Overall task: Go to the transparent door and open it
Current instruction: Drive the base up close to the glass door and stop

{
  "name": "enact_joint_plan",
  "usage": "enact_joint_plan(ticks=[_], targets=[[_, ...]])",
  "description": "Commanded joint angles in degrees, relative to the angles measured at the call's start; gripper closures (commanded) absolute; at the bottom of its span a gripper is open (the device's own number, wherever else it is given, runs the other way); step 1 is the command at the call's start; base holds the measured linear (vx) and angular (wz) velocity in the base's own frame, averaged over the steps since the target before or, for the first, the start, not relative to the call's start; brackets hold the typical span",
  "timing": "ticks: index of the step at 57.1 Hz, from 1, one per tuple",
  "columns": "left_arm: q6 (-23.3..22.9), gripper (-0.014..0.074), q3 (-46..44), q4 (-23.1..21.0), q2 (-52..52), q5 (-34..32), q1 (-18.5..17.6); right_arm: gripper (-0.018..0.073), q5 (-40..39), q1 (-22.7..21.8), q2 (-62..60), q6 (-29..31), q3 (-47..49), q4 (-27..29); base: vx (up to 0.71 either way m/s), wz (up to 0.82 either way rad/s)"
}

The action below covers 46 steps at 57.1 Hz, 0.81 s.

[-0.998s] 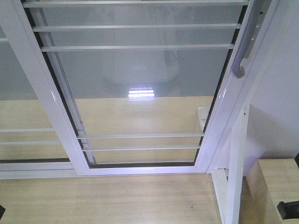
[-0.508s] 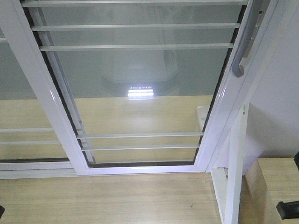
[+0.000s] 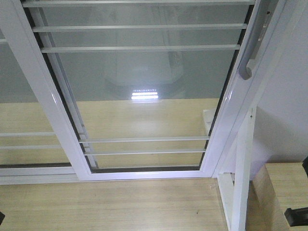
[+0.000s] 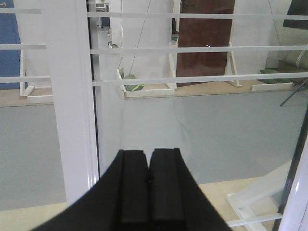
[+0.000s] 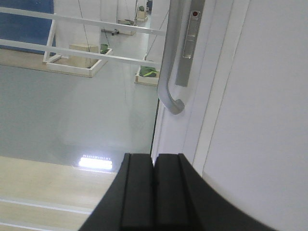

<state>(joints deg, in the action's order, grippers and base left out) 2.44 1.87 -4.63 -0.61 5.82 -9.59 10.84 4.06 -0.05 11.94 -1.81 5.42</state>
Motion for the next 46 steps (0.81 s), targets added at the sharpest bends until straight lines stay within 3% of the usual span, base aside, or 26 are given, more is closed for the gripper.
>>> enact_joint_plan(ticks=[1, 24, 35, 41, 46], targets=[[-0.2, 0.0599, 0.4, -0.1, -0.3, -4.8, -0.1, 0.0561, -4.7, -0.2, 1.0, 0.7, -0.1, -0.3, 0.00, 0.00], [-0.2, 0.0599, 0.4, -0.2, -0.3, -7.8, -0.1, 0.0561, -19.4, -0.2, 1.0, 0.3, -0.1, 0.1, 0.00, 0.00], [-0.3, 0.0599, 0.2, -0.2, -0.3, -15.0, -0.1, 0.0561, -32.6, -0.2, 1.0, -2.1, 0.4, 6.9, 0.00, 0.00], [-0.3, 0.0599, -1.6, -0.2, 0.1, -17.2, -0.1, 0.0561, -29.1, -0.2, 1.2, -1.2, 3.7, 9.0, 0.00, 0.00], [-0.2, 0.0599, -5.8, -0.2, 2.3, -16.3, -0.1, 0.0561, -20.8, -0.2, 3.7, 0.1, 9.5, 8.4, 0.00, 0.00]])
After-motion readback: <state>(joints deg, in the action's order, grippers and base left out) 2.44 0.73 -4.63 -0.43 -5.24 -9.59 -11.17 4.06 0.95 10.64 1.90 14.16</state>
